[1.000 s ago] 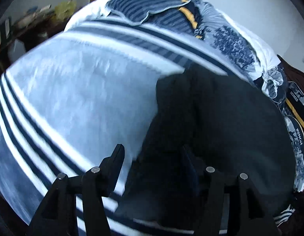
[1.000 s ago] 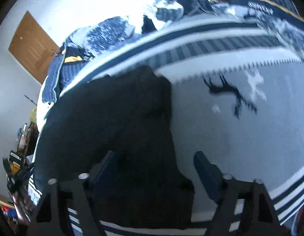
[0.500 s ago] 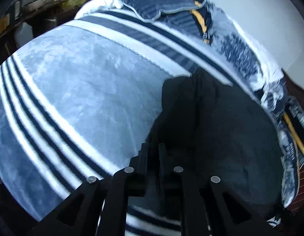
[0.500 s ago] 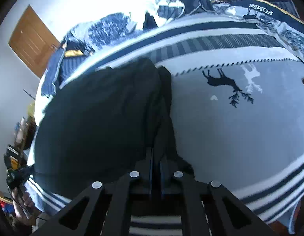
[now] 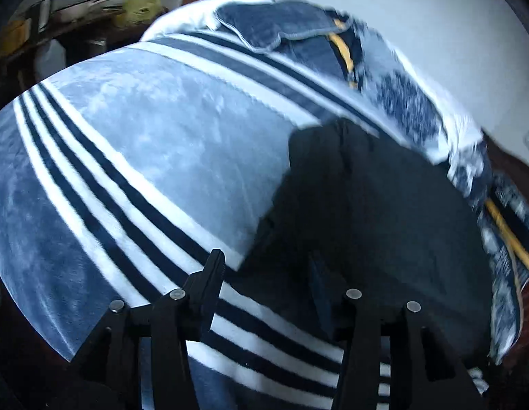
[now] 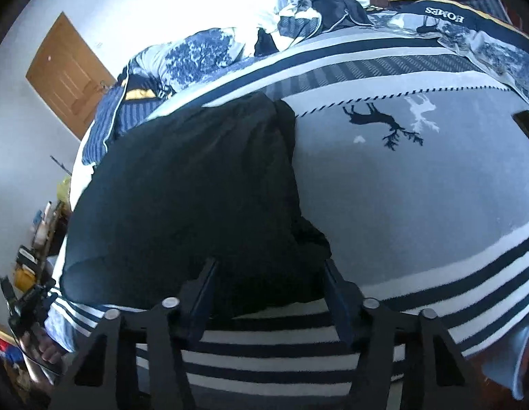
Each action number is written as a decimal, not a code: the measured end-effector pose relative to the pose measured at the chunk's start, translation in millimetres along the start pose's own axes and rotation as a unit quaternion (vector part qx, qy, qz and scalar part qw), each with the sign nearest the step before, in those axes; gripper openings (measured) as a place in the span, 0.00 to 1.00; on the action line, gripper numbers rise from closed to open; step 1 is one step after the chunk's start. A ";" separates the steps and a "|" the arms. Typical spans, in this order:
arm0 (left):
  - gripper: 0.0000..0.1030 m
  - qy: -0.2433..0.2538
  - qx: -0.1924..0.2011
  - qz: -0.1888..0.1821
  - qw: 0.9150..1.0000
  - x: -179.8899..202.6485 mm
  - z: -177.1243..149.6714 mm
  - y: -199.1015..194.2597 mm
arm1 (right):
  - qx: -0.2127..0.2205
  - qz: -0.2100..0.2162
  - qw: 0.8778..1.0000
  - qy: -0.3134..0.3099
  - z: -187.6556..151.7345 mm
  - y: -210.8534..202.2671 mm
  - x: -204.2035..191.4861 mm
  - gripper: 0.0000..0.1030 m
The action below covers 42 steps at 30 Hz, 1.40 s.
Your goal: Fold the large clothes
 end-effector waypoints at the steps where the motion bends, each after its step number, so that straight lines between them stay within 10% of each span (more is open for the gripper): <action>1: 0.45 0.018 -0.006 0.002 1.000 5.9 -1.0 2.9 | -0.007 -0.008 1.000 -0.004 -1.1 3.5 -1.4 0.36; 4: 0.02 0.041 -0.049 0.027 0.998 16.9 -7.7 17.4 | 0.002 -0.034 0.999 -0.021 -2.0 2.9 -6.1 0.12; 14: 0.02 0.011 -0.032 0.095 0.995 -0.8 -3.8 14.4 | -0.012 -0.101 0.995 0.019 1.7 9.3 14.1 0.01; 18: 0.02 -0.023 0.002 0.052 0.998 -19.7 -8.4 -14.9 | 0.004 -0.033 0.997 0.062 -2.6 -7.0 24.4 0.02; 21: 0.11 -0.036 0.014 0.033 0.999 -30.8 -15.1 -30.7 | 0.016 0.018 0.994 0.105 -13.5 -23.9 38.3 0.15; 23: 0.32 -0.036 -0.001 0.027 0.999 -35.6 -19.3 -31.3 | 0.014 0.019 0.994 0.111 -19.9 -28.2 39.8 0.71; 26: 0.58 -0.019 -0.036 0.003 0.999 -25.5 -19.9 -20.6 | 0.011 0.026 0.997 0.076 -18.5 -27.0 27.0 0.71; 32: 0.58 0.024 -0.084 0.053 0.995 -3.4 -21.0 1.2 | -0.032 -0.048 0.998 0.035 -18.3 0.8 13.8 0.70; 42: 0.59 0.099 0.010 0.120 0.988 30.6 -50.7 -52.3 | 0.010 -0.027 0.998 0.060 -24.5 -29.5 19.9 0.70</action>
Point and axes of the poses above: each gripper's, at about its wrist camera, not at the fingertips, and y roughly the way its jaws point, x to its right, z to its top, the point moved 2 cm from there along y, roughly the way its jaws point, and after that the axes turned 1 degree about -y, right-handed, at the moved point
